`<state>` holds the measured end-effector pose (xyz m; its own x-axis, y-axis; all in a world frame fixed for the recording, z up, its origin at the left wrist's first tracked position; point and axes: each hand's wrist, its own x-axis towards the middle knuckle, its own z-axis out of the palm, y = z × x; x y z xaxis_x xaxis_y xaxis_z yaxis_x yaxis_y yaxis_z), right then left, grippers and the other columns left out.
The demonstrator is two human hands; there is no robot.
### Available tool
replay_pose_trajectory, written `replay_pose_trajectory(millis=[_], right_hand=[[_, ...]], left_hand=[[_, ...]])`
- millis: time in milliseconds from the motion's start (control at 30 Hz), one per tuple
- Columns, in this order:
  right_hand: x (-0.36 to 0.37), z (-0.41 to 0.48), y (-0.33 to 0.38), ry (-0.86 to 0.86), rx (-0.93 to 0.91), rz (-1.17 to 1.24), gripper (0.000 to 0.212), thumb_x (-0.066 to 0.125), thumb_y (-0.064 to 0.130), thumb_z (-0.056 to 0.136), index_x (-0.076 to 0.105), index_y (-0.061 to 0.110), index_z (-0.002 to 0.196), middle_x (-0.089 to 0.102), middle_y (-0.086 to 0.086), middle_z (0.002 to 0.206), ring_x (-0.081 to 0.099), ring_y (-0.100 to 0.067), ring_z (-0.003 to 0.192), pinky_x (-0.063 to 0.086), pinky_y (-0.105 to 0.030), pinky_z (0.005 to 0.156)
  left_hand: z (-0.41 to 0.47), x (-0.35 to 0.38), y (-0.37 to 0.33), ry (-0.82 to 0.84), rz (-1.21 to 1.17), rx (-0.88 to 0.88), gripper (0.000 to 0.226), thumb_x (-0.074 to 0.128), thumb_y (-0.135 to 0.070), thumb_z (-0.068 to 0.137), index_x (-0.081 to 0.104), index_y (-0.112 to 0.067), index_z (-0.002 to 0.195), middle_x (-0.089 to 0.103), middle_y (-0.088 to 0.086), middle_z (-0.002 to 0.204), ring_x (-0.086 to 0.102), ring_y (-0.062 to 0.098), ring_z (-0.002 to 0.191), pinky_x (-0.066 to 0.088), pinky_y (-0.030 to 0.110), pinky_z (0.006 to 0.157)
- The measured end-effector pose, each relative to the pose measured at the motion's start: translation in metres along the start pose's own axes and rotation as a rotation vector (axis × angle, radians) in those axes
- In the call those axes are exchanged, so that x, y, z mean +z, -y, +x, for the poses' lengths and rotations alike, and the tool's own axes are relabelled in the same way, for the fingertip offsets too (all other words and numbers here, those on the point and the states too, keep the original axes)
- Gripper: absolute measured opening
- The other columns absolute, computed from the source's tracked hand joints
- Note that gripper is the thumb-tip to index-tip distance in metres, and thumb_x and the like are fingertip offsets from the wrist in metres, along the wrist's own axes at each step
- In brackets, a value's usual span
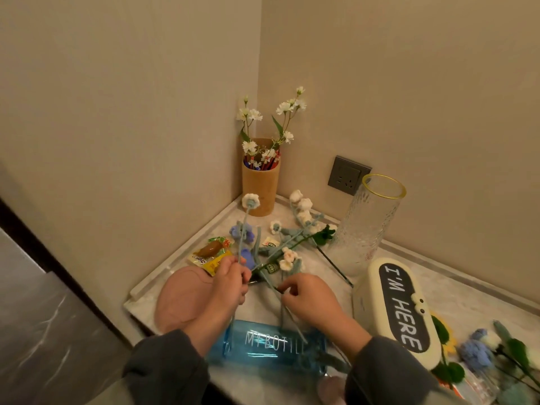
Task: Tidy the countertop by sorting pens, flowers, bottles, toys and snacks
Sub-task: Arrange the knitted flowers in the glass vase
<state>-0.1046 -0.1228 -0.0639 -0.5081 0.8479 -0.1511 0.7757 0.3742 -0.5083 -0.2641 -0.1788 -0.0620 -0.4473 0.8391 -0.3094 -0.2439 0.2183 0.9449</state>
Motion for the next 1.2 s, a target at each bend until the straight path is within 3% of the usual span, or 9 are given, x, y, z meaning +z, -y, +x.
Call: replay_pose_trajectory(millis=[133,267,333,433,667,800,933,1067,1200], right_hand=[[-0.014,0.001,-0.001,0.005,0.028,0.116,0.020,0.057,0.025,0.085,0.072,0.027,0.098,0.063,0.011,0.078,0.057,-0.004,0.071,0.047,-0.025,0.065],[-0.023,0.000,0.000,0.020,0.056,0.349,0.017,0.054,0.015,0.089,0.071,0.017,0.091,0.063,0.011,0.078,0.057,-0.005,0.072,0.048,-0.027,0.072],[-0.029,-0.003,0.002,0.044,0.094,0.534,0.020,0.050,0.010,0.093,0.069,0.011,0.090,0.057,0.010,0.069,0.051,-0.003,0.061,0.045,-0.021,0.061],[-0.037,-0.009,0.005,0.128,0.189,0.828,0.026,0.040,0.007,0.098,0.063,0.010,0.089,0.044,0.003,0.057,0.033,-0.005,0.042,0.024,-0.018,0.038],[-0.039,-0.005,0.015,0.219,0.195,1.168,0.023,0.036,0.002,0.096,0.054,0.010,0.085,0.035,-0.001,0.055,0.021,-0.008,0.040,0.019,-0.016,0.038],[-0.039,-0.011,0.018,0.223,0.089,1.138,0.019,0.041,0.000,0.095,0.056,0.011,0.093,0.048,-0.002,0.059,0.034,-0.013,0.044,0.033,-0.023,0.041],[-0.037,-0.018,0.018,0.264,0.039,0.963,0.019,0.049,0.002,0.092,0.059,0.011,0.105,0.063,-0.006,0.068,0.053,-0.016,0.053,0.046,-0.027,0.049],[-0.034,-0.019,0.021,0.255,0.067,0.845,0.020,0.049,0.003,0.093,0.065,0.011,0.103,0.070,-0.009,0.083,0.062,-0.018,0.069,0.052,-0.026,0.061],[-0.032,0.002,0.021,0.060,0.210,0.921,0.019,0.051,0.004,0.093,0.060,0.008,0.109,0.070,-0.013,0.097,0.065,-0.017,0.076,0.055,-0.026,0.061]], left_hand=[[0.000,0.005,0.001,-0.031,0.034,0.046,0.016,0.037,-0.015,0.101,0.042,-0.014,0.086,0.046,0.002,0.064,0.028,0.005,0.035,0.019,0.016,0.033],[0.007,0.012,0.006,-0.071,0.169,0.098,0.008,0.049,-0.013,0.096,0.043,-0.010,0.091,0.048,0.003,0.070,0.036,0.010,0.050,0.027,0.025,0.045],[0.008,0.015,0.005,-0.066,0.176,0.120,0.010,0.052,-0.013,0.094,0.043,-0.012,0.091,0.049,0.005,0.073,0.038,0.011,0.053,0.029,0.025,0.046],[0.005,0.017,-0.001,-0.086,0.118,0.200,0.012,0.051,-0.013,0.094,0.042,-0.014,0.086,0.044,0.010,0.075,0.037,0.011,0.052,0.031,0.019,0.043],[0.006,0.020,-0.006,-0.083,0.147,0.210,0.022,0.055,-0.024,0.093,0.040,-0.016,0.079,0.051,0.010,0.073,0.037,0.012,0.049,0.029,0.026,0.047],[-0.001,0.030,-0.008,-0.027,0.176,0.174,0.027,0.055,-0.035,0.095,0.045,-0.012,0.085,0.059,0.008,0.076,0.041,0.010,0.049,0.032,0.022,0.045],[-0.002,0.037,-0.007,-0.011,0.184,0.099,0.037,0.063,-0.043,0.088,0.042,-0.013,0.091,0.051,0.002,0.067,0.043,0.012,0.054,0.035,0.023,0.047],[0.001,0.031,-0.003,-0.051,0.242,0.065,0.034,0.070,-0.029,0.081,0.045,-0.012,0.097,0.057,0.008,0.081,0.051,0.018,0.068,0.039,0.033,0.062],[0.001,0.023,-0.004,-0.036,0.237,0.047,0.028,0.068,-0.018,0.080,0.042,-0.015,0.090,0.046,0.006,0.076,0.044,0.017,0.064,0.035,0.031,0.057]])
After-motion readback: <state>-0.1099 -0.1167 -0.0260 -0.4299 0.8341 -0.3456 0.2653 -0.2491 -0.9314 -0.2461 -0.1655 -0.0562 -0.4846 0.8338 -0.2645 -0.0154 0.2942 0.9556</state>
